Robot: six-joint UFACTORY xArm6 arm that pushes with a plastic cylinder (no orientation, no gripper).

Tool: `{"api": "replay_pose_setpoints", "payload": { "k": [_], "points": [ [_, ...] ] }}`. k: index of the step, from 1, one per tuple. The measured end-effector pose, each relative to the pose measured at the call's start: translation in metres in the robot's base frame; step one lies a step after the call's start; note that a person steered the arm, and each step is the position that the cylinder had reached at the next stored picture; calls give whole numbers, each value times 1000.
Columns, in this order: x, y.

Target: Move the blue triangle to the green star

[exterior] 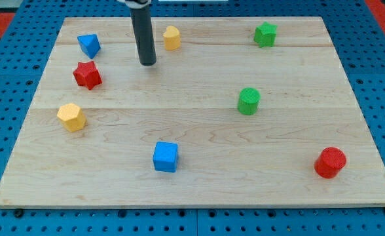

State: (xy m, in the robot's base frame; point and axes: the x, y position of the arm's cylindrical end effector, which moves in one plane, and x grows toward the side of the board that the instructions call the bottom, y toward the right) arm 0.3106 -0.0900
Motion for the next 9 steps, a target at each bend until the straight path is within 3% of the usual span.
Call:
{"api": "replay_pose_setpoints", "payload": {
  "k": [1,2,3,5,6,8,9],
  "points": [
    [-71,-30],
    [-118,-134],
    [-82,-182],
    [5,-167],
    [6,-114],
    [-2,-193],
    [-8,-161]
  ]
}}
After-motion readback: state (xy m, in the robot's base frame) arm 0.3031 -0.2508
